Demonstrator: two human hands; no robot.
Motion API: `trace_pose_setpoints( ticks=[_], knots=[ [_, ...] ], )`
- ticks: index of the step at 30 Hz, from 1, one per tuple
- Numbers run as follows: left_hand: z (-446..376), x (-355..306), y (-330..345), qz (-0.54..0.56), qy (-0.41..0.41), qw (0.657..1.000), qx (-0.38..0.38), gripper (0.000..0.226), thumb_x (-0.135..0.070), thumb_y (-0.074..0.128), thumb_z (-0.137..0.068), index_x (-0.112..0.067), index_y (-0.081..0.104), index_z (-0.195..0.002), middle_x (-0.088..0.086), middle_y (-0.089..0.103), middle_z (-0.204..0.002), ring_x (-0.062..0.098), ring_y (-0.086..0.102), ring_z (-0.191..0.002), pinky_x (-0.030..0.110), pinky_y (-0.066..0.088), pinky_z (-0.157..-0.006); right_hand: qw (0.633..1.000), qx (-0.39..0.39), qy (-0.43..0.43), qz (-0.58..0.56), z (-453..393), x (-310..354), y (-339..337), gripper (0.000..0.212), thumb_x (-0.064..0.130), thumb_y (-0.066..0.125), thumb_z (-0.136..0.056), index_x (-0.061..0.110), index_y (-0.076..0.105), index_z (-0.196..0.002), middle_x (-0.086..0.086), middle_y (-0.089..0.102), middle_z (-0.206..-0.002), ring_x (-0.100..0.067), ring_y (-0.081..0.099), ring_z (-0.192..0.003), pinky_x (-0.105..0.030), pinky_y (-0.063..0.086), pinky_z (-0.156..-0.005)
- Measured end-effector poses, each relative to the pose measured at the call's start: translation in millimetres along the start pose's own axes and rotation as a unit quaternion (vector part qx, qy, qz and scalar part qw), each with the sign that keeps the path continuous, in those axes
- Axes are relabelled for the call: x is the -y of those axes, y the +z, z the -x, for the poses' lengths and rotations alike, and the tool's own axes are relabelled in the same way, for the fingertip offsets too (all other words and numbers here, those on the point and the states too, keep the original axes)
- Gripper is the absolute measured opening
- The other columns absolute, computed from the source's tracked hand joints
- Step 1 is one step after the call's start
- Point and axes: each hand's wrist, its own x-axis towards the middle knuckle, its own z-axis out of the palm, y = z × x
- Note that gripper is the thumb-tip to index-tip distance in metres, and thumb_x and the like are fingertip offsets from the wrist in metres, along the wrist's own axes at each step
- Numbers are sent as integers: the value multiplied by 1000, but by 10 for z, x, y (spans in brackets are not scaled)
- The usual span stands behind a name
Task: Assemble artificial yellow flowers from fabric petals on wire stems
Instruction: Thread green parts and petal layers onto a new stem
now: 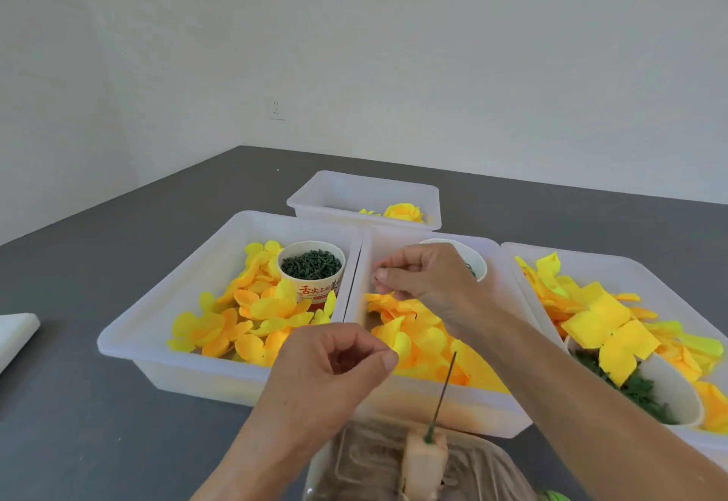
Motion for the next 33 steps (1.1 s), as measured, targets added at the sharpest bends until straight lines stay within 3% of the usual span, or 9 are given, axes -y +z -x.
trace_pose_setpoints(
  ticks=[4, 8, 11, 14, 17, 21, 25, 28, 33],
  knots=[
    [-168, 89, -138, -76, 20, 994, -79, 16, -11, 71, -77, -23, 72, -66, -6, 65, -56, 0, 51, -50, 11, 37, -49, 988, -10, -52, 145, -603, -173, 212, 7, 6, 70, -81, 10, 74, -84, 3, 69, -75, -4, 59, -70, -13, 46, -67],
    [-329, 210, -313, -153, 13, 975, -163, 20, -14, 71, -78, -28, 70, -63, -8, 65, -57, 0, 51, -49, 13, 38, -47, 965, -3, -86, 247, -1030, -302, 446, 13, 5, 67, -81, 9, 74, -91, -4, 71, -88, -13, 62, -83, -27, 49, -85],
    [-442, 274, -477, -238, 14, 942, -236, 24, -13, 70, -77, -24, 66, -57, -14, 63, -55, 2, 56, -54, 11, 39, -50, 938, 16, -91, 334, -1210, -389, 568, 16, 9, 65, -83, 12, 72, -97, -5, 70, -99, -20, 62, -96, -32, 47, -90],
    [-553, 323, -674, -313, -16, 904, -292, 18, -13, 69, -78, -23, 68, -63, -13, 63, -56, 4, 58, -58, 12, 40, -51, 913, 21, -97, 396, -1305, -410, 638, 14, 12, 63, -85, 14, 71, -96, -3, 68, -102, -22, 59, -100, -35, 44, -91],
    [-656, 377, -844, -377, -64, 878, -289, 9, -14, 66, -80, -21, 71, -78, -9, 67, -73, 16, 61, -63, 29, 49, -60, 874, 47, -93, 476, -1355, -403, 691, 14, 14, 59, -88, 18, 72, -90, 1, 67, -103, -21, 57, -100, -36, 38, -93],
    [-852, 468, -990, -483, -137, 836, -222, 22, -23, 61, -86, -21, 66, -107, 1, 64, -108, 22, 57, -101, 29, 43, -76, 841, 72, -76, 531, -1370, -391, 718, 21, 13, 52, -91, 21, 70, -96, 3, 67, -108, -20, 55, -105, -34, 31, -93],
    [-1018, 494, -977, -486, -186, 845, -126, 29, -36, 71, -79, -22, 63, -104, -5, 58, -100, 17, 56, -97, 27, 40, -69, 841, 84, -70, 530, -1325, -328, 719, 22, 12, 52, -91, 19, 72, -96, 0, 67, -106, -21, 55, -104, -35, 36, -94],
    [-1056, 474, -954, -505, -183, 837, -102, 8, -17, 70, -79, -22, 68, -86, -1, 65, -95, 17, 59, -85, 26, 43, -65, 878, 78, -77, 466, -1224, -249, 708, 21, 13, 54, -89, 14, 74, -94, -4, 69, -102, -22, 56, -102, -39, 45, -91],
    [-1008, 421, -1152, -327, -128, 917, -189, 17, -4, 65, -80, -17, 64, -68, 1, 62, -69, 16, 55, -62, 27, 47, -62, 930, 95, -108, 338, -961, -174, 712, 14, 17, 63, -86, 14, 75, -93, -2, 71, -98, -15, 60, -94, -30, 48, -83]
  ],
)
